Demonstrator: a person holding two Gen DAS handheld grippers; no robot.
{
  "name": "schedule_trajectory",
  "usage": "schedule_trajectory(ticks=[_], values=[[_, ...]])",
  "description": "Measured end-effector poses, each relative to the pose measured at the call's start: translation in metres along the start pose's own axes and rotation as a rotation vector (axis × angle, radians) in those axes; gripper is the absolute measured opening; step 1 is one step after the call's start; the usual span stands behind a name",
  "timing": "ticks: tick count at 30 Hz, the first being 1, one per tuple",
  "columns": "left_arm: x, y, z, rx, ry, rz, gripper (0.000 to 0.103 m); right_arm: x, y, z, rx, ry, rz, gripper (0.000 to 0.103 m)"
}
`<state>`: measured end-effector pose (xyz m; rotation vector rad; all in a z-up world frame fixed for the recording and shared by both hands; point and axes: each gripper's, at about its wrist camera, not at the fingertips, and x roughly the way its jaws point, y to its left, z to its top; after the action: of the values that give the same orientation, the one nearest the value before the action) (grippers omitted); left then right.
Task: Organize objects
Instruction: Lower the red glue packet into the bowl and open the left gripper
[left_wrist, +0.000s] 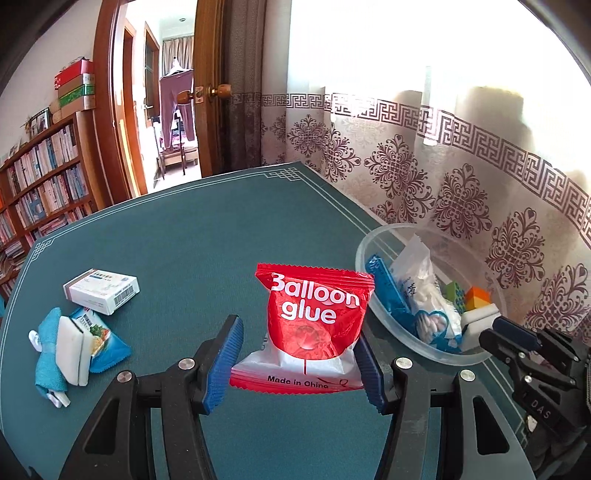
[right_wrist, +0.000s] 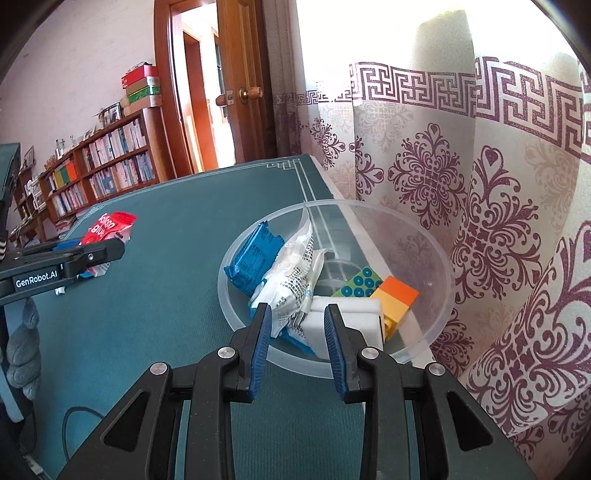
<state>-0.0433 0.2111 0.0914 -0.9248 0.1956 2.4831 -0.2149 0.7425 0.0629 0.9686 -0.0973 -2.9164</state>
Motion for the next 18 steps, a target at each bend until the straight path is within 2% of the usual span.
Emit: schedule_trajectory(ticks=[10,18], values=[[0.036,-0.070,0.034,0.076,0.032,-0.125,0.062,-0.008,-0.031,-0.002,0.063,-0.025,0.010,0.031],[0.058,-0.112,0.058,0.129,0.013,-0.191,0.063,-0.010,-0.037,-0.003,0.084,-0.029,0.018,0.031]])
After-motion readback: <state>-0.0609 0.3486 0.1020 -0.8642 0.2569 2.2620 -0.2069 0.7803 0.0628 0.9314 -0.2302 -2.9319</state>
